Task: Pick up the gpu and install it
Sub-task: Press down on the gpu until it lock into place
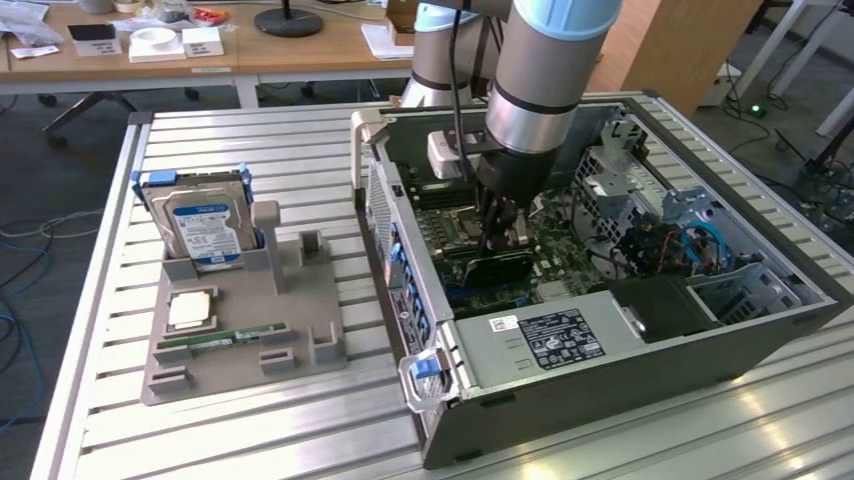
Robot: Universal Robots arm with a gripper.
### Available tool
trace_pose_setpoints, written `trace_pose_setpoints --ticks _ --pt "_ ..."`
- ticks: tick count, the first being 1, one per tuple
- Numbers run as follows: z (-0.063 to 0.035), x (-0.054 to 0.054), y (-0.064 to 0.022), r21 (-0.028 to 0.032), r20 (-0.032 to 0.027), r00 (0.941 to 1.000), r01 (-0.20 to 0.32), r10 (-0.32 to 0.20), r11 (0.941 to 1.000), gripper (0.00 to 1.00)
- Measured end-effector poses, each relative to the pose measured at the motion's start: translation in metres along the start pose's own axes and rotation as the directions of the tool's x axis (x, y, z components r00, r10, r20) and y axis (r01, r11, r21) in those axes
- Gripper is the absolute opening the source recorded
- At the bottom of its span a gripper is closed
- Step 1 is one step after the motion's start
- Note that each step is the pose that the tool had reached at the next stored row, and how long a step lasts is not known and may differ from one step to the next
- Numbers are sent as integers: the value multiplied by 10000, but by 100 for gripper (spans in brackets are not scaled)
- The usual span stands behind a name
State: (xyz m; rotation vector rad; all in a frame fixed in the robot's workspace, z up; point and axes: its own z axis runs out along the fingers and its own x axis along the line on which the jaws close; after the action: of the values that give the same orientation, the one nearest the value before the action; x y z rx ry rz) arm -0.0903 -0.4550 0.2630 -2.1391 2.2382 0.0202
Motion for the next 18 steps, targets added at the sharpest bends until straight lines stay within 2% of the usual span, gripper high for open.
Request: trace_pose_setpoints --ticks 18 --pt "8 2 0 -1 5 10000 1 -1 10000 11"
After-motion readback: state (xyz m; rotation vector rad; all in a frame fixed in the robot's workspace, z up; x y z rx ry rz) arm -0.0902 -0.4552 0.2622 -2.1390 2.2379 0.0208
